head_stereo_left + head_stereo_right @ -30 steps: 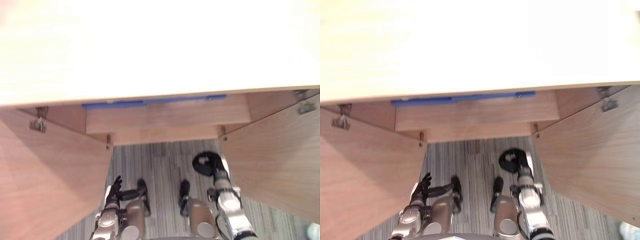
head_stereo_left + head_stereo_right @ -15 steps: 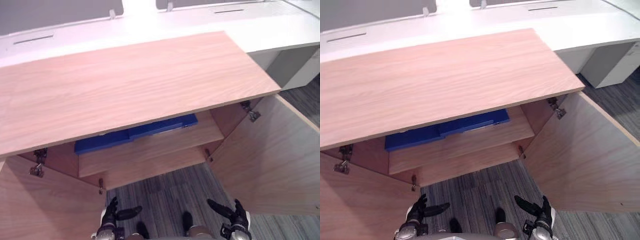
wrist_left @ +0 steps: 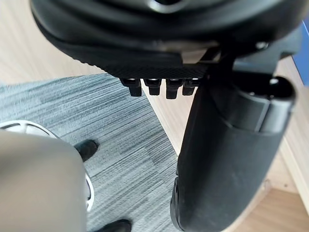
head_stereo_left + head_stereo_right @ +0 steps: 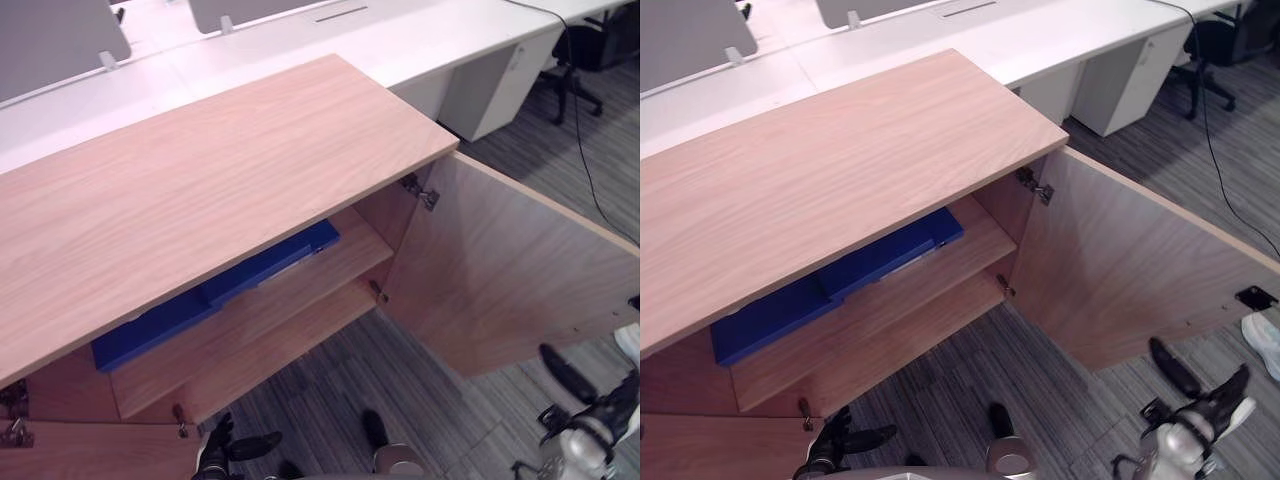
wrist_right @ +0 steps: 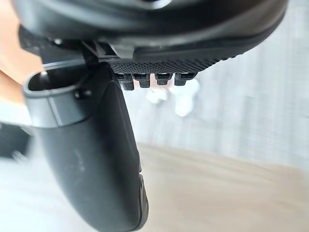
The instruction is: Walk over to the cabinet, pick up the folder, carry it to the office cabinet, place the folder inside the office cabinet, then close the office cabinet door
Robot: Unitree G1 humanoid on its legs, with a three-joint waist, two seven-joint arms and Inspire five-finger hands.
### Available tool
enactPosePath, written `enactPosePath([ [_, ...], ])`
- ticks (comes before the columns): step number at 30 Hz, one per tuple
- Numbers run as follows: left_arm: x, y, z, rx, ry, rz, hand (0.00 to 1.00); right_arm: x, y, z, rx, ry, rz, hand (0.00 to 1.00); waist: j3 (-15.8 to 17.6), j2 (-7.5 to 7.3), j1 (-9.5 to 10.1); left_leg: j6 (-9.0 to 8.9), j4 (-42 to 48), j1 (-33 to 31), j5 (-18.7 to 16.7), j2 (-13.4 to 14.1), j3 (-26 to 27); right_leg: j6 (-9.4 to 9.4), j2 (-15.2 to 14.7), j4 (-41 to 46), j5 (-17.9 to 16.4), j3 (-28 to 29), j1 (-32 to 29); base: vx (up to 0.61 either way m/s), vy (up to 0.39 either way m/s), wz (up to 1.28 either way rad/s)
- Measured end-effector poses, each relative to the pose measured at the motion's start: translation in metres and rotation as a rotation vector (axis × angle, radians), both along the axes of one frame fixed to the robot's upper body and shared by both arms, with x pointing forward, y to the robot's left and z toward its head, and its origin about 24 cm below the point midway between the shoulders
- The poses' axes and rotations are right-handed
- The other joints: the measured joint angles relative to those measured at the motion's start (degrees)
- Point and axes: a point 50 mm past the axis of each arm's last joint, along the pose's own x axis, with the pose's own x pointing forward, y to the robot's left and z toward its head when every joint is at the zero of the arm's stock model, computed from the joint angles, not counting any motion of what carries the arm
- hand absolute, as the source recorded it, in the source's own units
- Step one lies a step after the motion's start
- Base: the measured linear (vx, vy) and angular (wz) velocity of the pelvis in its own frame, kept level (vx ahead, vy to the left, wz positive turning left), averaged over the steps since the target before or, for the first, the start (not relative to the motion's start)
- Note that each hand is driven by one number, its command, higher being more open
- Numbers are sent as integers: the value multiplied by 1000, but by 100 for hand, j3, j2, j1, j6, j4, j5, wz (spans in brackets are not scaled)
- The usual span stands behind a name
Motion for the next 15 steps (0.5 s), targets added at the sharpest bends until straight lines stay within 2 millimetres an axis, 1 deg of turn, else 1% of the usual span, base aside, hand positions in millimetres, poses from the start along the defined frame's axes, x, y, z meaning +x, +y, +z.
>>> enactPosePath([
  [1, 0, -2, 0, -3, -1, -11, 100, 14, -7, 16, -42, -34, 18, 100, 40, 73, -9, 3, 82, -38, -72, 0, 1, 13, 0, 0, 9, 80, -47, 1, -12, -32],
  [2, 1, -3, 0, -5, -1, -19, 100, 21, -10, 23, -62, -46, 29, 100, 58, 108, -10, 6, 114, -61, -100, 0, 1, 20, -2, 2, 15, 114, -76, -3, -19, -32],
  [3, 1, -6, 0, -12, -2, -37, 100, 36, -15, 36, -100, -58, 61, 100, 75, 185, -16, 17, 141, -106, -140, -10, 9, 35, -2, 2, 29, 180, -143, -5, -23, -24],
  [6, 4, -12, 0, -21, -20, -76, 100, 69, -20, 58, -170, -36, 161, 100, 132, 327, -23, 10, 241, -167, -243, -1, 32, 41, 0, 2, 37, 237, -209, -3, -39, -18],
  [8, 6, -16, 1, -28, -31, -93, 100, 76, -26, 67, -208, -10, 183, 100, 160, 394, -33, 13, 320, -207, -312, 16, 46, 40, 6, 3, 46, 269, -228, -1, -47, -16],
  [10, 8, -20, 1, -35, -37, -114, 100, 81, -32, 76, -272, 56, 243, 100, 204, 456, -52, 10, 393, -213, -383, 23, 62, 42, 11, 2, 55, 312, -239, -17, -27, -22],
  [11, 9, -23, 2, -44, -46, -118, 100, 84, -33, 80, -313, 97, 300, 100, 235, 495, -101, 16, 428, -213, -421, 30, 58, 46, 9, 2, 66, 335, -250, -24, -28, -21],
  [15, 13, -30, 3, -55, -70, -152, 100, 88, -27, 81, -342, 127, 391, 100, 248, 493, -195, 29, 487, -238, -458, 29, -27, 51, -2, -14, 123, 341, -291, -55, -48, -15],
])
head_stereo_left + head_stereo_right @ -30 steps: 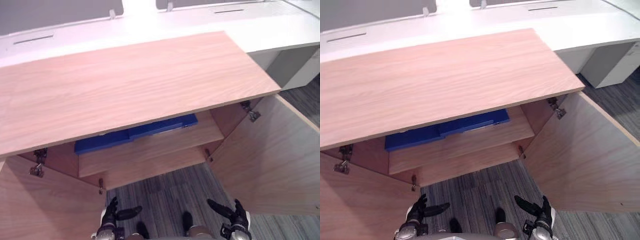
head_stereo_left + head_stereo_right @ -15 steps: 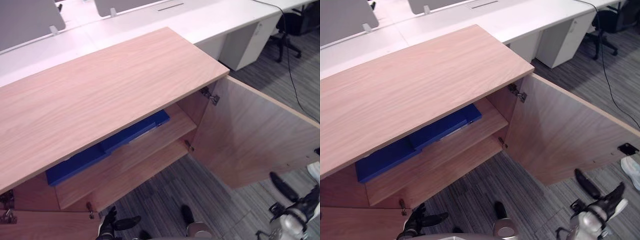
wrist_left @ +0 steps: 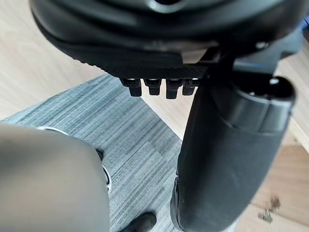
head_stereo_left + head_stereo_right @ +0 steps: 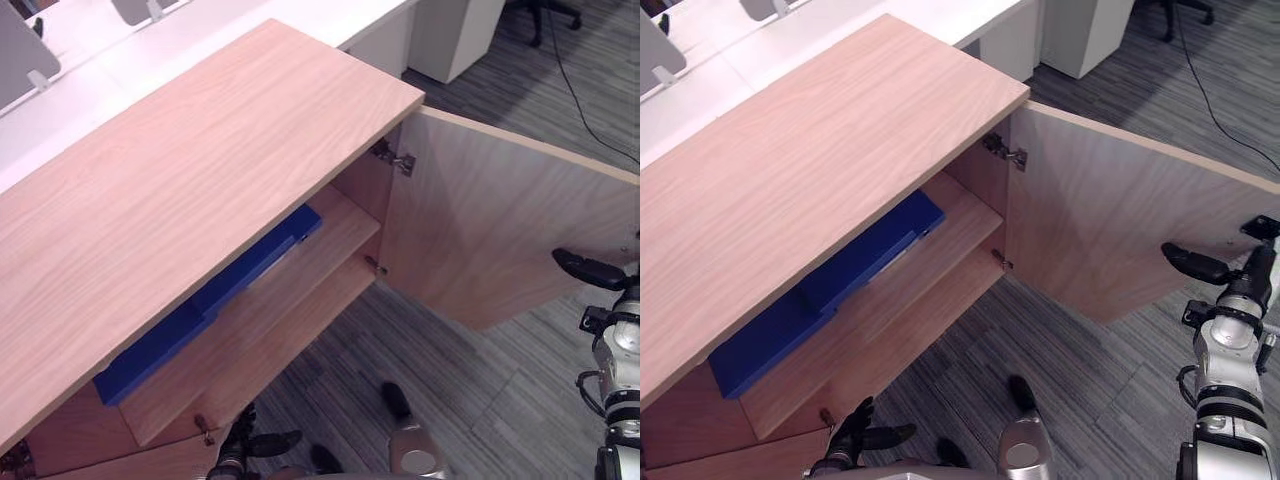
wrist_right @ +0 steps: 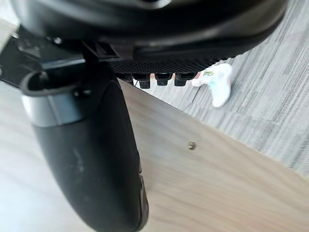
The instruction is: Walk over to the cabinet, pick up the folder, carry it to the office cabinet, place the folder inside the office cabinet, then close the office cabinet door
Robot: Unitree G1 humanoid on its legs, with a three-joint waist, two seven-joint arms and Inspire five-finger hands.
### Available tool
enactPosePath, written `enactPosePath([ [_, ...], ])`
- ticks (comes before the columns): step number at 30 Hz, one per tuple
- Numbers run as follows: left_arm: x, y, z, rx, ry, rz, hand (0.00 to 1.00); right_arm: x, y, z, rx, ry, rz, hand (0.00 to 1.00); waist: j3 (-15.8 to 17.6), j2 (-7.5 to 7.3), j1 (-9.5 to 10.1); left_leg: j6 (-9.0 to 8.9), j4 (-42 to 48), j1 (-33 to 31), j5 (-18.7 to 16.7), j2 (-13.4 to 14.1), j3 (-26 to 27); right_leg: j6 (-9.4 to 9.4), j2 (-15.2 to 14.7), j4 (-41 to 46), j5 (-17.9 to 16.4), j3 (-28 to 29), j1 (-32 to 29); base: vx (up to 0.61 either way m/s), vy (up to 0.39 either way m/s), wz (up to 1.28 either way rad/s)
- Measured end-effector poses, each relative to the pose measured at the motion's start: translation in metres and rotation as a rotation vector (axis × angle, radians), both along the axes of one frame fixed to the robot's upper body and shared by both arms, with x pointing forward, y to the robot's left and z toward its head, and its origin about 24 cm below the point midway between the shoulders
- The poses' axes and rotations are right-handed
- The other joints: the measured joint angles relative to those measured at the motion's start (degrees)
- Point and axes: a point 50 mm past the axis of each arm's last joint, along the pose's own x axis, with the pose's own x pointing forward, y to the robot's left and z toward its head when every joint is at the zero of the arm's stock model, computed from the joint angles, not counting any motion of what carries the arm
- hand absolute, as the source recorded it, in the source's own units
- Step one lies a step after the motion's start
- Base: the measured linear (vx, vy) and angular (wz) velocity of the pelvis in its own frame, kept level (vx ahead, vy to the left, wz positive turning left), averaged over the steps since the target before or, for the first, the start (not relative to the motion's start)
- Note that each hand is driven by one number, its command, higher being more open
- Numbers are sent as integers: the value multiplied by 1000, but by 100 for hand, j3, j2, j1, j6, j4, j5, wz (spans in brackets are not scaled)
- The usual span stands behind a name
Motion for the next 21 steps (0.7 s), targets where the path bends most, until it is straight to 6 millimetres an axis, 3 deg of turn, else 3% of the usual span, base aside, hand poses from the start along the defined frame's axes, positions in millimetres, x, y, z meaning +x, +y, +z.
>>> enactPosePath([
  [5, -2, -3, -1, -5, 11, -17, 100, -28, 16, -5, -62, 30, 102, 100, 53, -40, -91, -2, 52, -25, 0, 33, -47, 9, 4, -126, 61, -59, 23, -76, -55, 2],
  [10, -9, -2, -5, -4, 40, 8, 100, -79, 72, -25, 16, 35, 303, 100, 59, -62, -327, -18, 71, 12, -1, 170, -30, -26, 141, -172, 95, -62, 85, -39, -96, -9],
  [14, -9, 2, -5, 11, 47, -7, 100, -118, 122, -42, 192, 124, 542, 100, 63, -270, -422, -92, 162, 143, -45, 301, 92, -77, 264, -168, 166, 126, 166, -42, -73, -27],
  [18, -4, 3, -6, 4, 54, -48, 100, -145, 173, -47, 372, 226, 862, 100, 10, -517, -418, -120, 358, 124, -99, 391, 69, -110, 306, -164, 207, 155, 221, -106, -84, -5],
  [19, -3, 2, -6, 1, 53, -53, 100, -148, 179, -47, 392, 245, 909, 100, 10, -540, -391, -117, 376, 124, -101, 393, 57, -110, 302, -158, 206, 151, 230, -141, -85, 10],
  [21, 3, 2, -4, 6, 40, -96, 100, -154, 202, -45, 442, 298, 1109, 100, -2, -595, -229, -108, 455, 113, -104, 390, -52, -119, 284, -122, 196, 63, 286, -98, -58, 20],
])
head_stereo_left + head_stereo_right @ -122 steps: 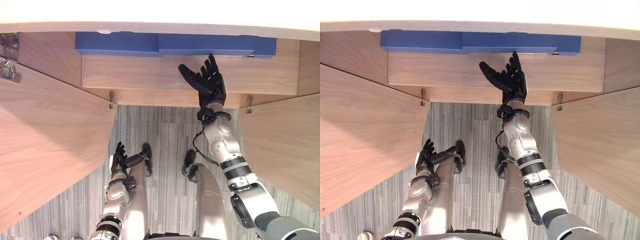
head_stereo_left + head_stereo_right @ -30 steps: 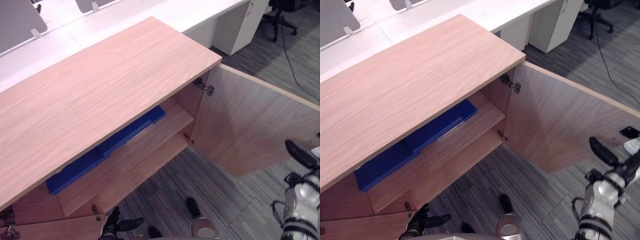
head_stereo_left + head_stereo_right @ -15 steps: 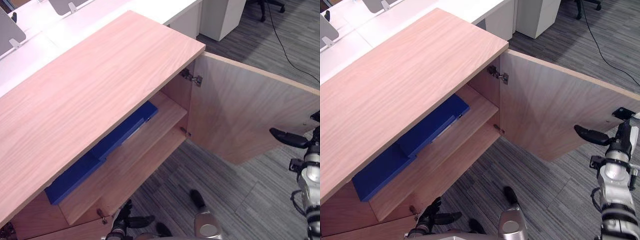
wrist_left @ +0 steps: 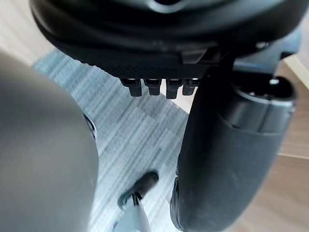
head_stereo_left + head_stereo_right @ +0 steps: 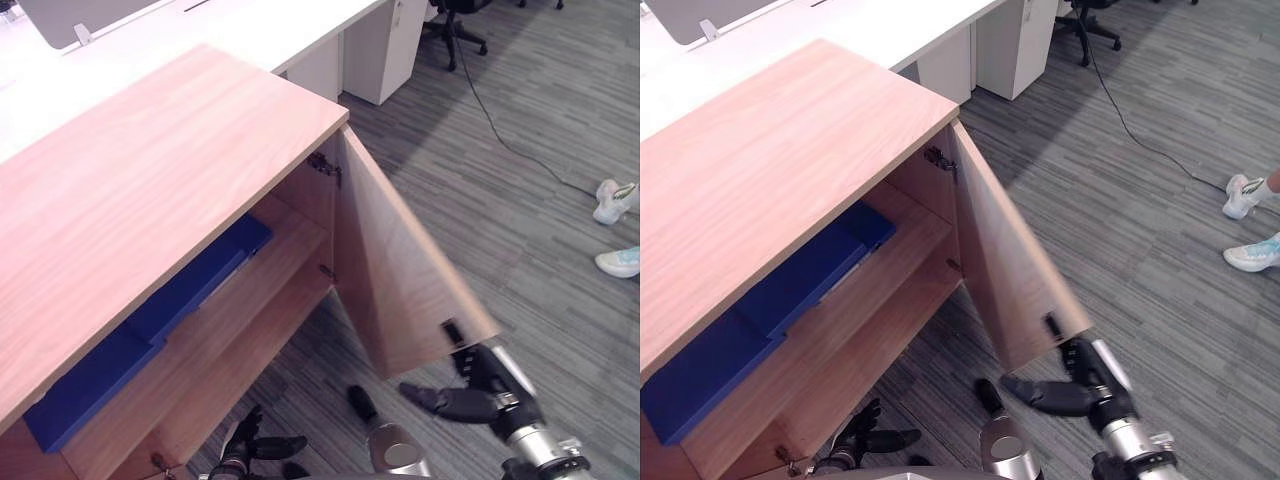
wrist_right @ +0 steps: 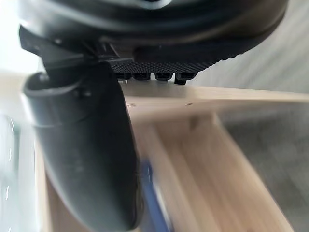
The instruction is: Walk over to the cabinet, pick up the folder, carry it to the office cabinet, place the folder inside the office cabinet, then close the office cabinet door
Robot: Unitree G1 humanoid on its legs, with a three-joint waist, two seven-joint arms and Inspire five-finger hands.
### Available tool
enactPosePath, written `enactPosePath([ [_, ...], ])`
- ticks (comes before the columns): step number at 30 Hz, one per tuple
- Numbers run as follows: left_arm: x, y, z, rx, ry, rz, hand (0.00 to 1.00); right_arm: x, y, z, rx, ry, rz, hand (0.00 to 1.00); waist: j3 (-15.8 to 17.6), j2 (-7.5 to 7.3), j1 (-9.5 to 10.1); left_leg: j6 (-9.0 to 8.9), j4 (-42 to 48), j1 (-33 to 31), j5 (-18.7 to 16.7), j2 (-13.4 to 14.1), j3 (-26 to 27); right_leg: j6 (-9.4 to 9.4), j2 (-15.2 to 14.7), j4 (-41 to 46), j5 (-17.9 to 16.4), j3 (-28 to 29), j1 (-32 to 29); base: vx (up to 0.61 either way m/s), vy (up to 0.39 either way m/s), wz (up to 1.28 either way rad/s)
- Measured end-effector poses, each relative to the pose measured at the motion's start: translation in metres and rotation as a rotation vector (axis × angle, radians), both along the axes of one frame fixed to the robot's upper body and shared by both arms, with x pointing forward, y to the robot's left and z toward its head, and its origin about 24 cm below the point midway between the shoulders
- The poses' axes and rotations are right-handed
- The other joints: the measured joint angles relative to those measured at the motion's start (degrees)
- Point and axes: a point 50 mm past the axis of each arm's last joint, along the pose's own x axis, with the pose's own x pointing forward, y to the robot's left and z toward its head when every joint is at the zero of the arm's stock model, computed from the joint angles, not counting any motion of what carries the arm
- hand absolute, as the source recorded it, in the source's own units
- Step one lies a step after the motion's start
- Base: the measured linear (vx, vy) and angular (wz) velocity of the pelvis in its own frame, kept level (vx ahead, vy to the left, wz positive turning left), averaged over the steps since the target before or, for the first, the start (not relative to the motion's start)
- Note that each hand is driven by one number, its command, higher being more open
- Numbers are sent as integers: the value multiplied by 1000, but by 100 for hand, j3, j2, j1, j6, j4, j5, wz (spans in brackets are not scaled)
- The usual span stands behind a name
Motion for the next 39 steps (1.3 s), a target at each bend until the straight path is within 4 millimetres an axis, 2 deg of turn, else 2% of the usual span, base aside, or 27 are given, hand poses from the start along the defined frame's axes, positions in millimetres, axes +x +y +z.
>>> enactPosePath([
  [2, 2, 1, 1, 2, -13, -7, 100, 4, 18, 3, 59, -15, 110, 100, -35, -24, 120, 17, 60, -71, 3, -14, -170, -1, -57, 26, -40, -160, 32, -82, -45, 44],
  [5, 3, 7, 2, 19, -16, -11, 100, 32, 46, 14, 128, -138, 241, 100, -166, -107, 316, 38, 158, -257, 16, -39, -511, -47, -135, 35, -81, -469, 63, -67, -39, 58],
  [7, 9, 11, 4, 40, -28, -30, 100, 64, 65, 14, 161, -218, 270, 100, -230, -195, 534, 107, 214, -471, 73, -87, -873, -31, -245, 38, -79, -817, 80, -61, -12, 80],
  [8, 10, 12, 5, 45, -31, -34, 100, 73, 67, 12, 164, -232, 264, 100, -238, -214, 579, 130, 227, -528, 96, -107, -966, -25, -265, 37, -76, -906, 76, -53, -26, 86],
  [10, 17, 14, 6, 62, -39, -36, 100, 112, 79, 10, 159, -301, 206, 100, -250, -243, 749, 162, 196, -728, 228, -188, -1406, -26, -365, 34, -87, -1344, 123, -46, -33, 93],
  [12, 20, 15, 8, 68, -49, -24, 100, 137, 85, 10, 164, -330, 134, 100, -252, -247, 888, 169, 111, -804, 334, -241, -1644, -34, -394, 32, -104, -1604, 145, -45, -40, 84],
  [13, 23, 15, 9, 75, -58, -10, 100, 151, 82, 8, 187, -344, 38, 100, -252, -247, 1013, 173, 15, -840, 446, -293, -1860, -42, -441, 31, -134, -1828, 190, -51, -55, 98],
  [14, 19, 19, 9, 76, -58, 29, 100, 151, 63, -4, 198, -325, -116, 100, -250, -274, 976, 165, -99, -839, 557, -333, -2051, -39, -463, 34, -160, -2022, 245, -47, -44, 84],
  [16, 20, 22, 9, 83, -58, 53, 100, 161, 41, -24, 144, -237, -270, 100, -255, -291, 1031, 103, -277, -857, 693, -394, -2285, 0, -475, 36, -281, -2277, 301, -93, -51, 71],
  [17, 21, 22, 10, 78, -65, 64, 100, 161, 30, -31, 124, -212, -337, 100, -253, -294, 1088, 142, -371, -888, 764, -437, -2439, -37, -478, 37, -323, -2446, 317, -128, -69, 105],
  [18, 23, 22, 11, 66, -79, 99, 100, 163, 20, -40, 97, -168, -416, 100, -252, -298, 1234, 142, -534, -956, 924, -479, -2732, -41, -483, 36, -362, -2734, 326, -102, -75, 98],
  [22, 23, 28, 15, 41, -110, 207, 100, 160, 8, -56, 88, -97, -534, 100, -244, -308, 1497, 91, -810, -1050, 1210, -518, -3390, -57, -488, 37, -503, -3409, 462, -19, -50, 102],
  [25, 13, 38, 16, 37, -115, 305, 100, 138, 3, -81, 78, 12, -582, 100, -243, -317, 1653, 7, -1036, -974, 1410, -557, -3822, -33, -491, 140, -694, -3886, 672, 51, -48, 93],
  [26, 5, 41, 15, 39, -109, 340, 100, 126, 1, -95, 84, 74, -628, 100, -248, -310, 1686, 6, -1166, -936, 1498, -606, -4066, 38, -507, 161, -759, -4156, 795, 76, -46, 77],
  [28, -5, 44, 14, 27, -100, 407, 100, 115, -5, -107, 71, 130, -666, 100, -247, -314, 1707, 45, -1288, -916, 1630, -663, -4322, 56, -542, 206, -835, -4429, 870, 113, -33, 91],
  [31, -19, 49, 15, -6, -109, 535, 100, 88, -11, -136, -34, 292, -672, 100, -239, -306, 1990, 14, -1461, -970, 1789, -802, -4926, 40, -604, 265, -983, -5089, 1036, 112, -18, 106],
  [33, -20, 56, 21, -5, -148, 577, 100, 82, -8, -144, -65, 344, -657, 100, -205, -271, 2163, -24, -1469, -1046, 1847, -883, -5214, 33, -624, 307, -1070, -5399, 1118, 79, -21, 111],
  [35, -17, 65, 29, 1, -202, 621, 100, 82, -3, -146, -94, 352, -633, 100, -135, -209, 2287, -52, -1471, -1072, 1894, -936, -5486, 29, -648, 347, -1155, -5641, 1245, 27, -14, 101],
  [37, -10, 77, 44, 18, -304, 666, 100, 99, 1, -138, -118, 299, -600, 100, 23, -101, 2465, -79, -1474, -1118, 1966, -1008, -5751, 31, -669, 400, -1233, -5839, 1325, -41, 1, 69],
  [39, -5, 85, 57, 31, -386, 683, 100, 114, 2, -130, -125, 258, -599, 100, 89, -19, 2514, -122, -1493, -1204, 2029, -1051, -5958, 73, -681, 530, -1354, -5931, 1274, -88, -19, 56],
])
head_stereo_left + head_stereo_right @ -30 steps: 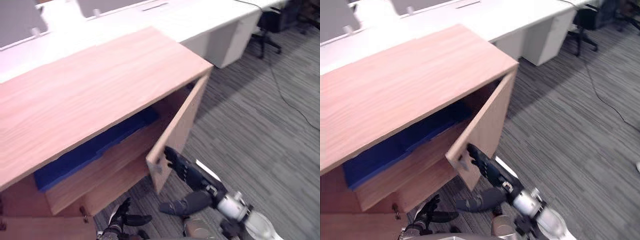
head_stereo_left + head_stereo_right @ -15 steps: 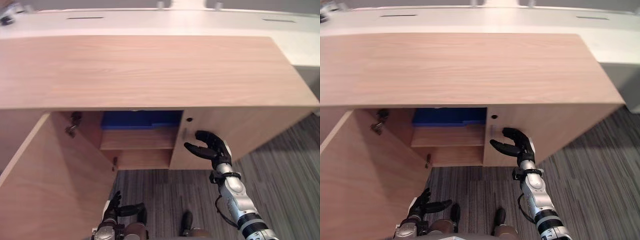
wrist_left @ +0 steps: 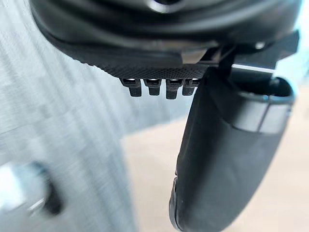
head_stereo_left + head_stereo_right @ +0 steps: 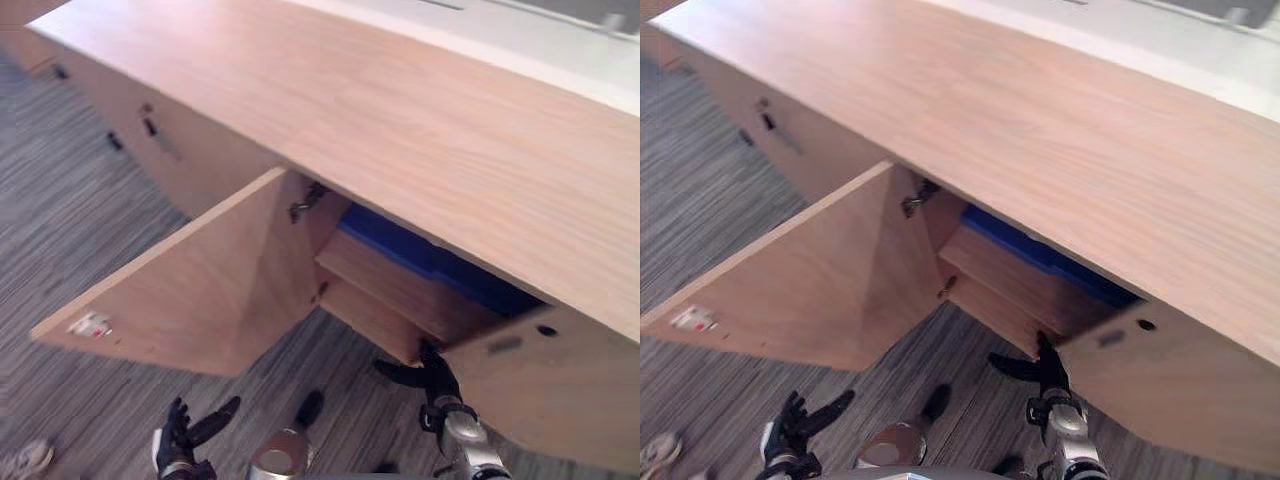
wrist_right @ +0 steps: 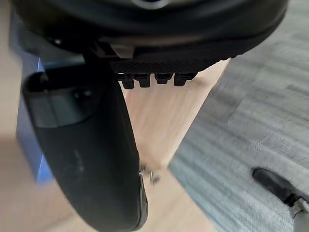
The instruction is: Walk over to the cabinet, pick up the folder, carry it to the office cabinet, place the folder inside the office cabinet, then close the office cabinet door
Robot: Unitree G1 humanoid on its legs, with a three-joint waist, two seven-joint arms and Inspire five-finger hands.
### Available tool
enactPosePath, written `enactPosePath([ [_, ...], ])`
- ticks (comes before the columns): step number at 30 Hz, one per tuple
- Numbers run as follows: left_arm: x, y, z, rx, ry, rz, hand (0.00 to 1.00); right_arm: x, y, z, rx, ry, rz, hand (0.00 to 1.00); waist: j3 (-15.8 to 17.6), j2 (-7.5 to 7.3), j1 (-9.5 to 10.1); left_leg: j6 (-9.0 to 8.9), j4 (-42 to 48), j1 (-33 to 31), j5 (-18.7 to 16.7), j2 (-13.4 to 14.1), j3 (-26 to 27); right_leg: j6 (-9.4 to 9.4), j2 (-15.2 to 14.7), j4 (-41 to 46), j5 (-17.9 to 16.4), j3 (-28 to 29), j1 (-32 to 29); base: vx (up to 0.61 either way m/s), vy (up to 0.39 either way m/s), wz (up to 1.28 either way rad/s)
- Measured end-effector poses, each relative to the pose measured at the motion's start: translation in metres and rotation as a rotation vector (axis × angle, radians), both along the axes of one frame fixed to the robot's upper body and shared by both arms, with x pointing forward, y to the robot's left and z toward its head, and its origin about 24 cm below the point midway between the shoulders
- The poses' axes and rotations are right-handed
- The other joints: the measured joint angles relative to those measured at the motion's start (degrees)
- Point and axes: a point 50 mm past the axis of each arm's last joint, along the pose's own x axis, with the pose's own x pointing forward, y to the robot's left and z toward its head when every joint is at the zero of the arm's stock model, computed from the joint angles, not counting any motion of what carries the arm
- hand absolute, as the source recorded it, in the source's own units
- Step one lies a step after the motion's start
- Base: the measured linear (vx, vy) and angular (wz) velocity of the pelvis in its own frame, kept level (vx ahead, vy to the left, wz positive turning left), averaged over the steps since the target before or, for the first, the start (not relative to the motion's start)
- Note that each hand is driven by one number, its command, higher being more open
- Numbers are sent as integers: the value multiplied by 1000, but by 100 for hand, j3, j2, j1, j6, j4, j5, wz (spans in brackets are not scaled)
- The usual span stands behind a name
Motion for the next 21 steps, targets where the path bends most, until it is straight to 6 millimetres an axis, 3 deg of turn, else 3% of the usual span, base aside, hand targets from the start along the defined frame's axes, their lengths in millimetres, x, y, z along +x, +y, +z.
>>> enactPosePath([
  [3, 15, 9, 28, 59, -152, 24, 100, 19, 3, 10, -22, -42, 11, 100, 68, 94, 174, -36, -82, -43, 102, -6, -259, 13, -21, 208, -148, -157, -35, -102, -30, 42],
  [7, 29, 22, 59, 140, -284, 20, 100, 26, 15, 13, -54, -52, 113, 100, 91, 130, 251, -45, -83, -59, 123, -42, -397, 4, -84, 514, -350, -201, -87, -116, -75, 24],
  [8, 54, 29, 107, 263, -477, -79, 100, 19, 19, 7, -48, -17, 172, 100, 93, 133, 206, -62, -83, -62, 144, -16, -481, 13, -139, 846, -528, -151, -180, -155, -178, 14],
  [9, 58, 29, 114, 285, -509, -102, 100, 16, 17, 5, -50, -8, 173, 100, 93, 133, 188, -68, -83, -62, 147, -1, -475, 7, -141, 893, -551, -119, -203, -160, -194, 8],
  [12, 64, 28, 121, 297, -541, -129, 100, 13, 10, 4, -63, 3, 176, 100, 93, 132, 51, -82, -84, -74, 142, 70, -372, -25, -137, 983, -592, 31, -305, -66, -75, -18],
  [15, 66, 27, 121, 293, -544, -118, 100, 2, 0, 0, -77, 28, 172, 100, 94, 113, 54, -103, -84, -72, 126, 145, -216, -34, -115, 1035, -601, 221, -405, -72, -52, -29],
  [21, 51, 29, 122, 317, -516, -78, 100, -31, -10, -15, -56, 104, 129, 100, 78, -54, 58, -112, -87, -45, 119, 287, 168, -102, -103, 1252, -638, 743, -663, -84, -38, -33],
])
